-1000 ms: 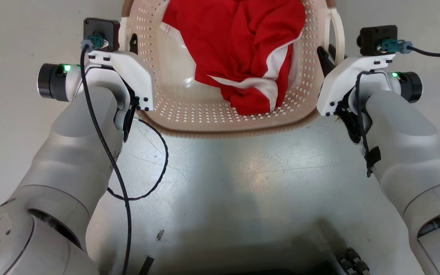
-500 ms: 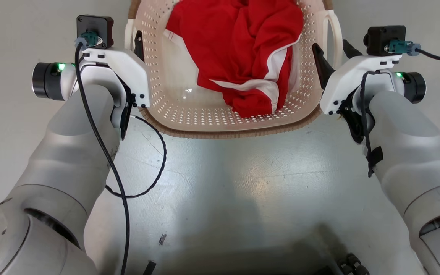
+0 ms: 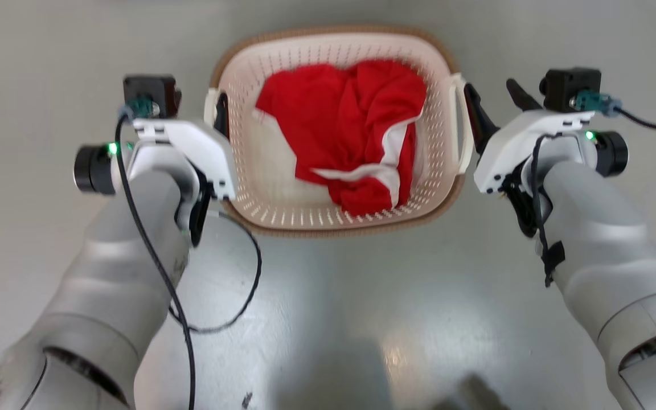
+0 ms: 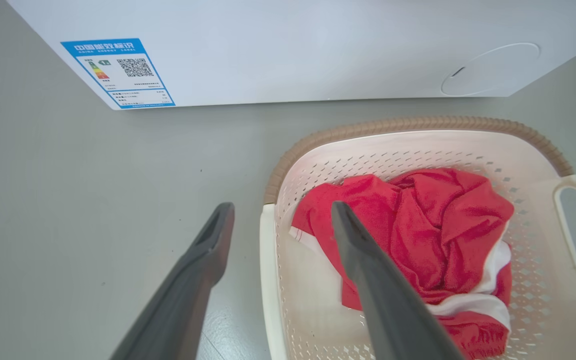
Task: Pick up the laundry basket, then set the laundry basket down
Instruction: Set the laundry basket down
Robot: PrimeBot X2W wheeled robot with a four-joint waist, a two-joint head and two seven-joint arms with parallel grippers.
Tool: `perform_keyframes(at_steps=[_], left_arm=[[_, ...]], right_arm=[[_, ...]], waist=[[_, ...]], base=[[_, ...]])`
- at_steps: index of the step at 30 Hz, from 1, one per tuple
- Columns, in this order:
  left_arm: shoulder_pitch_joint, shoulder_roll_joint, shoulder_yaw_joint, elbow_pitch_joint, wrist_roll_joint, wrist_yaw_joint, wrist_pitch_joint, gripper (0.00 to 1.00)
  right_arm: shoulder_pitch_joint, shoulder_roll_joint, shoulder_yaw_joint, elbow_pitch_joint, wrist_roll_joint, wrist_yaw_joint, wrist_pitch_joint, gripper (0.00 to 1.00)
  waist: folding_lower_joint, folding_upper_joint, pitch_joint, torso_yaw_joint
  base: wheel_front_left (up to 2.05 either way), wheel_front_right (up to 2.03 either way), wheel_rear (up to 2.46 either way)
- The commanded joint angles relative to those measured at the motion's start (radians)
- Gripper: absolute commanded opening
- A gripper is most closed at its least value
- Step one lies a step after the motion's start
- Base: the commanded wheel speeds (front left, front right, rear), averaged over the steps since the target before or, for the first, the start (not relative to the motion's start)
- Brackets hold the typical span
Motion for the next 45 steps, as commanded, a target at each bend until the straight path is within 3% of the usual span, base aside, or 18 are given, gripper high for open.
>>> perform_keyframes(at_steps=[1,10,18,23,31,45], left_arm=[[0.027,0.031,0.020,-0.009,0.008,-0.010,-0.006,1.00],[0.156,0.061,0.196,-0.137,0.086,-0.017,-0.006,1.00],[0.350,0.090,0.378,-0.282,0.233,-0.007,-0.006,1.00],[0.483,0.093,0.486,-0.349,0.308,-0.015,-0.006,1.00],[0.685,0.066,0.660,-0.470,0.412,-0.037,-0.006,1.00],[0.844,0.033,0.812,-0.604,0.532,-0.064,-0.006,1.00]], right_arm=[[0.053,0.017,0.002,-0.008,-0.013,0.006,-0.019,1.00],[0.118,-0.004,-0.142,-0.025,-0.167,0.006,-0.051,1.00],[0.311,-0.013,-0.348,-0.264,-0.389,0.006,-0.051,1.00],[0.438,0.005,-0.422,-0.383,-0.487,0.006,-0.051,1.00],[0.610,0.014,-0.441,-0.508,-0.535,0.006,-0.051,1.00],[0.777,-0.012,-0.456,-0.683,-0.540,0.006,-0.051,1.00]], waist=[[0.0000,0.0000,-0.055,-0.004],[0.0000,0.0000,-0.259,0.021],[0.0000,0.0000,-0.457,0.036],[0.0000,0.0000,-0.573,0.035],[0.0000,0.0000,-0.741,0.054],[0.0000,0.0000,-0.813,0.069]], base=[[0.00,0.00,0.00],[0.00,0.00,0.00],[0.00,0.00,0.00],[0.00,0.00,0.00],[0.00,0.00,0.00],[0.00,0.00,0.00]])
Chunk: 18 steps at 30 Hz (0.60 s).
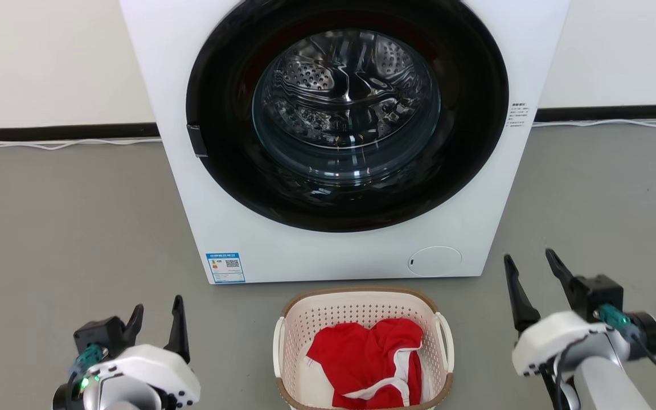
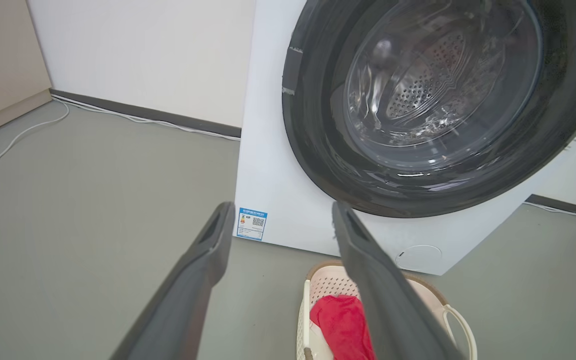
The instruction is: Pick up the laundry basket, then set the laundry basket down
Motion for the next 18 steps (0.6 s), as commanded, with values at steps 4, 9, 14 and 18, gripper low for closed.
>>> perform_keyframes(at_steps=[4,9,14,18], left_arm=[[0.008,0.006,0.069,-0.064,0.041,-0.007,-0.006,1.00],[0.056,-0.028,0.061,-0.053,0.060,0.004,0.001,0.00],[0.082,-0.039,0.068,-0.031,0.030,0.000,0.013,0.00],[0.084,-0.040,0.074,-0.045,-0.011,-0.005,0.026,0.00]], right_arm=[[0.032,-0.002,-0.003,-0.068,-0.021,0.006,-0.012,1.00],[0.082,0.005,-0.034,-0.038,-0.022,-0.001,0.001,0.00],[0.107,0.014,-0.044,-0.013,0.012,-0.001,0.019,0.00],[0.110,0.014,-0.046,-0.025,0.067,-0.001,0.034,0.00]], waist=[[0.0000,-0.0001,-0.003,0.003],[0.0000,-0.0001,-0.003,0.005],[0.0003,-0.0001,-0.002,0.005],[0.0022,-0.0001,-0.001,0.005]], base=[[0.00,0.00,0.00],[0.00,0.00,0.00],[0.00,0.00,0.00],[0.00,0.00,0.00]])
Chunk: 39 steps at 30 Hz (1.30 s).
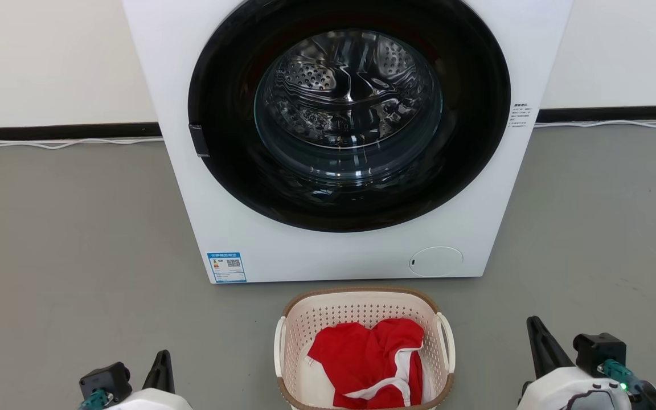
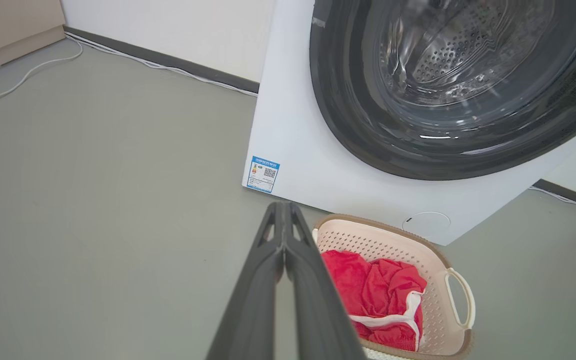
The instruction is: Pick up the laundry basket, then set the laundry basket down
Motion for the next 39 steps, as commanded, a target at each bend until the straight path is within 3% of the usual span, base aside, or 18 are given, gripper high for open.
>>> perform_keyframes(at_steps=[1,5,39], left_arm=[[-0.044,0.010,0.010,-0.035,-0.031,-0.010,0.009,0.00],[-0.042,0.009,0.014,-0.048,-0.072,-0.015,0.019,0.00],[-0.031,0.000,0.053,-0.146,-0.402,-0.059,0.114,0.00]], right_arm=[[-0.045,-0.010,-0.007,-0.035,0.039,0.000,0.012,0.00],[-0.040,-0.009,-0.003,-0.051,0.094,0.001,0.020,0.00],[-0.013,-0.006,-0.001,-0.158,0.528,0.003,0.109,0.00]], waist=[[0.0013,-0.0001,0.001,0.000],[-0.0003,-0.0001,0.006,-0.001],[-0.0004,-0.0001,0.027,-0.002]], base=[[0.00,0.00,0.00],[0.00,0.00,0.00],[0.00,0.00,0.00]])
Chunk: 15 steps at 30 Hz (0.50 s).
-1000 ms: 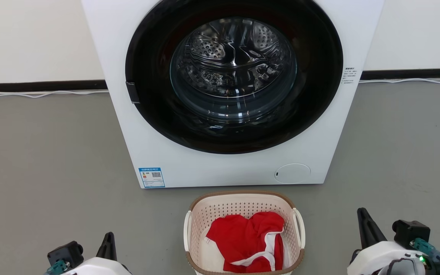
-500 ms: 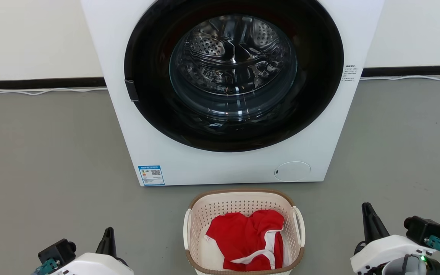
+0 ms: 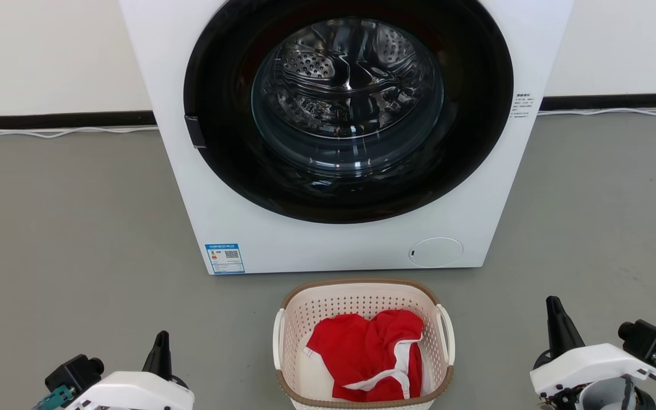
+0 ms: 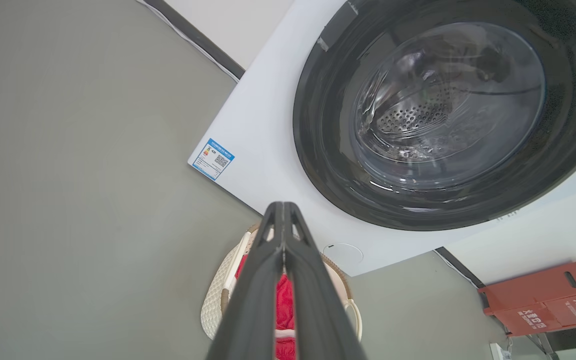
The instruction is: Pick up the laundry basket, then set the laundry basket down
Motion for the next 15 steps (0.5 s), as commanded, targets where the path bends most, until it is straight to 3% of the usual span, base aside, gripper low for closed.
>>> perform_keyframes(at_steps=[1,15], left_arm=[[-0.031,0.007,0.018,-0.035,-0.024,-0.008,0.004,0.00],[-0.027,0.003,0.036,-0.078,-0.173,-0.028,0.048,0.00]], right_arm=[[-0.017,-0.006,0.004,-0.037,0.032,0.003,0.008,0.00],[-0.007,-0.005,0.002,-0.083,0.228,0.003,0.051,0.00]], waist=[[-0.0001,-0.0001,0.001,0.000],[-0.0001,-0.0001,0.010,-0.001]], base=[[0.00,0.00,0.00],[0.00,0.00,0.00]])
